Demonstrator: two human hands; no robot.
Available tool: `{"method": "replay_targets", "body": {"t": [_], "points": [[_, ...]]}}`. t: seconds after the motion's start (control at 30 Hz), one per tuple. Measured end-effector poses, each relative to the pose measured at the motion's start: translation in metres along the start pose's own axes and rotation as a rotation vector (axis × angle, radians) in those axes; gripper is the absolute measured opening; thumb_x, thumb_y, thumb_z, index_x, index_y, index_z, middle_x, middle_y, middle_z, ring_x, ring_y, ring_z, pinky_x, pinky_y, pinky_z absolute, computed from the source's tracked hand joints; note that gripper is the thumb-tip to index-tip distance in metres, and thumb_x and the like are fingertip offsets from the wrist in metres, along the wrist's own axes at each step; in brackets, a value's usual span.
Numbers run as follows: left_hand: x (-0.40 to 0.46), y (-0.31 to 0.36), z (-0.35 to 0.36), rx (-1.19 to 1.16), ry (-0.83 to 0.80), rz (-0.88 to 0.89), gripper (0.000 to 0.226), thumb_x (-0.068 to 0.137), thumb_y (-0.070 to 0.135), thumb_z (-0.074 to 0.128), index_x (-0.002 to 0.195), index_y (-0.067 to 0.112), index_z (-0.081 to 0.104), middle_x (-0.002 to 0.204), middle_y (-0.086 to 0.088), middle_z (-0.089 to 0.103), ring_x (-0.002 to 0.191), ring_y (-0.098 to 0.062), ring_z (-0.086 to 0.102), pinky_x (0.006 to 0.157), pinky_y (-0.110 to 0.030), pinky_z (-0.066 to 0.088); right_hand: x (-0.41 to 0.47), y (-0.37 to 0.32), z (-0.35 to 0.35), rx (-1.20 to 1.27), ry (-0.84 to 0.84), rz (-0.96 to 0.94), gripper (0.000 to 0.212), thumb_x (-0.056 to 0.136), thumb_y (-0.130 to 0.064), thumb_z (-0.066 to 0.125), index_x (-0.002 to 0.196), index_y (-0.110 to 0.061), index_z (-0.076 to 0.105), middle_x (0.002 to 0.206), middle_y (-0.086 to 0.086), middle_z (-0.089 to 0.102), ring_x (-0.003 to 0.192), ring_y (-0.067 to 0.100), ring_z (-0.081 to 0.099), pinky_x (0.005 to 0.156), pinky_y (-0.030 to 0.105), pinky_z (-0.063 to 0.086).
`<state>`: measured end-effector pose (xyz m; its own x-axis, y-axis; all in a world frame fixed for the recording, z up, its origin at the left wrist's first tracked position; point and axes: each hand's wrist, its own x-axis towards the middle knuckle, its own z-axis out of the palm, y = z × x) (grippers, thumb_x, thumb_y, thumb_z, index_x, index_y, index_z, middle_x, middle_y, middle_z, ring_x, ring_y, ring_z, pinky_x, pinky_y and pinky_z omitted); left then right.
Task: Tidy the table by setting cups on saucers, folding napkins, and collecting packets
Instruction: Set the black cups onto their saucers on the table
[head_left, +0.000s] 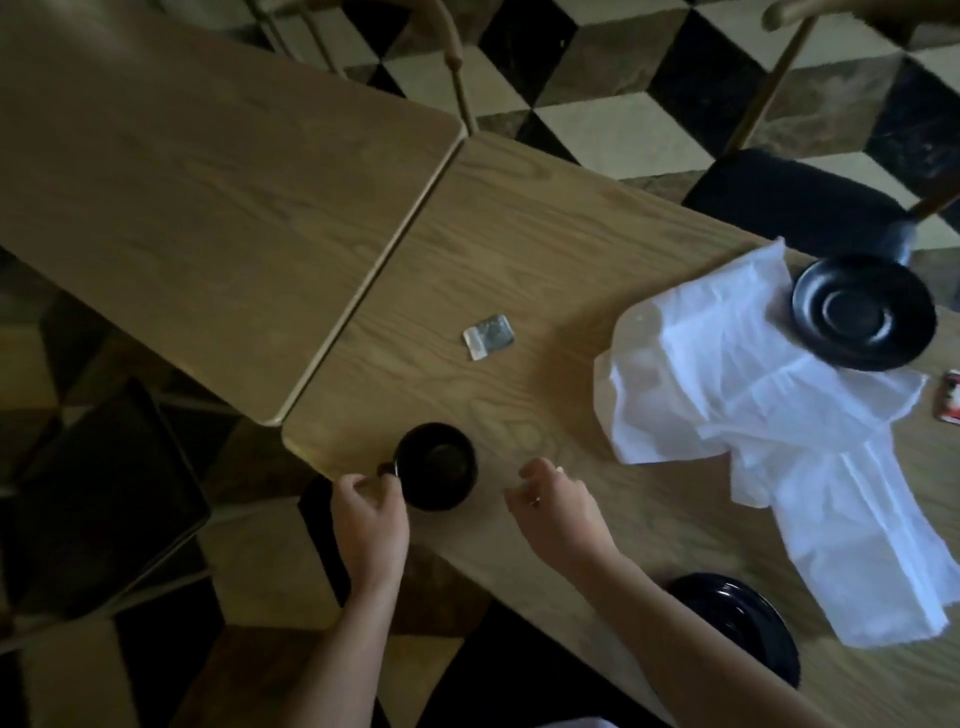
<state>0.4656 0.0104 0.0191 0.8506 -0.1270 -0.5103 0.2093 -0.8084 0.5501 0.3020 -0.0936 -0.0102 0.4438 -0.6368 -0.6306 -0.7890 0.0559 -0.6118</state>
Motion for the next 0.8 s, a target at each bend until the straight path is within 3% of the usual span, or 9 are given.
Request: {"method": "replay_targets", "body": {"t": [0.1,0.17,0.27,0.4,0.53,0.67,0.7,0.8], "points": [[0.016,0.002,-0.001,0.024,-0.097,-0.097,0.057,0.096,0.05,0.055,0.146,0.027,0.04,0.142,-0.007,0.049,0.121,-0.028,0.054,0.098,-0.048,0.05,0.021,-0.022,0.019,0.057,-0.057,0.003,0.055,0.091,-0.05,0.058,0.14,-0.027,0.047,0.102,-0.004,0.074,0.086,0.015,0.064,0.069,0.029,0.048],[0.025,0.0,0.0,0.0,-0.164,-0.143,0.064,0.094,0.049,0.058,0.151,0.029,0.037,0.151,-0.005,0.042,0.131,-0.031,0.049,0.102,-0.048,0.048,0.031,-0.032,0.029,0.087,-0.067,0.018,0.058,0.092,-0.049,0.059,0.143,-0.027,0.046,0.106,0.001,0.075,0.086,0.019,0.068,0.066,0.028,0.049],[0.031,-0.005,0.0,-0.098,-0.244,-0.173,0.07,0.092,0.036,0.066,0.154,0.027,0.032,0.156,-0.006,0.038,0.135,-0.033,0.046,0.103,-0.051,0.048,0.038,-0.039,0.04,0.059,-0.039,0.018,0.039,0.094,-0.038,0.058,0.131,-0.024,0.058,0.096,0.003,0.072,0.075,0.018,0.067,0.058,0.031,0.054],[0.033,-0.005,-0.006,-0.165,-0.342,-0.22,0.065,0.095,0.02,0.063,0.153,0.024,0.034,0.156,-0.009,0.037,0.134,-0.034,0.048,0.095,-0.045,0.055,0.032,-0.037,0.046,0.111,-0.031,0.037,0.024,0.095,-0.024,0.056,0.117,-0.019,0.063,0.092,0.008,0.071,0.074,0.025,0.071,0.065,0.046,0.062],[0.015,-0.002,-0.002,-0.043,-0.464,-0.139,0.062,0.095,0.02,0.063,0.151,0.024,0.038,0.151,-0.007,0.044,0.124,-0.03,0.056,0.093,-0.046,0.057,0.007,-0.016,0.028,0.211,-0.008,0.055,0.025,0.092,-0.02,0.057,0.115,-0.015,0.066,0.092,0.01,0.073,0.079,0.027,0.073,0.071,0.05,0.062],[-0.027,0.003,0.02,0.076,-0.618,0.068,0.063,0.094,0.017,0.063,0.151,0.014,0.038,0.146,-0.009,0.051,0.121,-0.027,0.06,0.091,-0.04,0.058,-0.04,0.024,-0.002,0.327,0.141,0.137,0.02,0.087,-0.015,0.057,0.102,-0.017,0.07,0.082,0.007,0.073,0.062,0.021,0.074,0.062,0.045,0.063],[-0.042,0.005,0.028,0.107,-0.652,0.129,0.06,0.093,0.014,0.063,0.149,0.01,0.041,0.143,-0.012,0.054,0.118,-0.026,0.061,0.087,-0.034,0.059,-0.056,0.035,-0.008,0.359,0.18,0.167,0.021,0.088,-0.015,0.056,0.102,-0.02,0.07,0.08,0.005,0.073,0.06,0.018,0.073,0.062,0.043,0.063],[-0.084,0.009,0.048,0.136,-0.762,0.248,0.038,0.09,-0.003,0.06,0.128,0.001,0.06,0.12,-0.021,0.066,0.085,-0.019,0.067,0.051,-0.017,0.054,-0.098,0.063,-0.017,0.37,0.308,0.224,0.022,0.088,-0.017,0.058,0.102,-0.027,0.071,0.074,-0.006,0.071,0.057,0.005,0.068,0.058,0.028,0.058]]}}
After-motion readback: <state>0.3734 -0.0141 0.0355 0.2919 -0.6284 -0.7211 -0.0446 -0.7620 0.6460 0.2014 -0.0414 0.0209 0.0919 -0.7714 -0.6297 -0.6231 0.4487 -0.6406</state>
